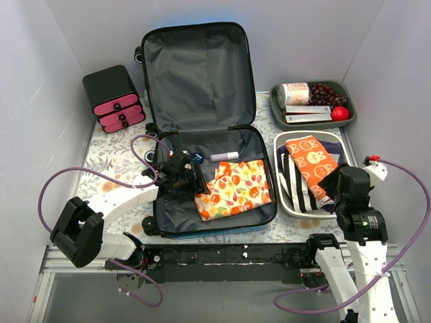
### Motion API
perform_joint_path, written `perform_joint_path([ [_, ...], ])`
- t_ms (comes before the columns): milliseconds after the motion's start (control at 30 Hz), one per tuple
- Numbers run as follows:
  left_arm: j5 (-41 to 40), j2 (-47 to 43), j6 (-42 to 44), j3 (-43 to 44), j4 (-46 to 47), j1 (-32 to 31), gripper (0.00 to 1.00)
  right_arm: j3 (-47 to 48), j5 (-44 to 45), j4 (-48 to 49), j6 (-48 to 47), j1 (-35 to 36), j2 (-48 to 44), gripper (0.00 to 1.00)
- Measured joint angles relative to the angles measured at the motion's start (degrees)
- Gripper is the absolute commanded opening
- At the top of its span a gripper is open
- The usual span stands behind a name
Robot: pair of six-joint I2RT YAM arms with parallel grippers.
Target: Open, take out, and arrange the luggage
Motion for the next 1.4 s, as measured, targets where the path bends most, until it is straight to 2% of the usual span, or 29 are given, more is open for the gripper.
perform_joint_path([
  [67,-0.15,0.0,0.0,0.02,0.0,0.0,0.63,1.97,-0.5,0.42,-4.42,0.0,0.26,0.71],
  [200,-0.52,0.0,0.0,0.02,0.0,0.0,0.63,2.38,-6.93,2.19,-12.81,0.0,2.03,0.71],
  [367,-0.98,0.02,0.0,0.04,0.0,0.0,0.63,2.16,-16.57,3.28,-19.67,0.02,12.55,0.68],
  [467,-1.11,0.07,0.0,0.26,-0.11,0.0,0.63,0.83,-16.7,3.1,-19.98,0.0,17.68,0.68],
  [633,-1.16,0.33,0.0,0.39,-0.11,0.0,0.63,0.33,-16.57,2.91,-20.09,0.0,19.41,0.69],
  [800,-1.2,0.61,0.02,0.5,-0.13,0.0,0.63,-1.2,-13.53,3.41,-18.14,0.02,23.58,0.59],
  [967,-1.18,0.61,-0.22,0.5,-0.09,0.0,0.63,-4.55,-9.05,5.42,-14.45,0.07,21.38,0.58],
  [1067,-1.16,0.59,-0.39,0.5,0.0,0.0,0.63,-5.73,-7.19,7.23,-13.33,0.09,21.42,0.49],
  [1100,-1.16,0.61,-0.39,0.5,0.07,0.0,0.63,-6.43,-6.73,8.0,-13.05,0.09,21.53,0.43],
  [1133,-1.16,0.61,-0.39,0.5,0.04,0.0,0.63,-6.95,-6.38,8.39,-12.5,0.11,21.75,0.22],
  [1233,-1.16,0.61,-0.35,0.52,0.04,0.0,0.63,-7.69,-5.55,9.84,-11.37,0.11,22.16,0.04],
  [1400,-1.16,0.63,-0.22,0.94,0.04,0.0,0.62,-7.78,-4.96,10.86,-10.38,0.11,21.27,0.01],
])
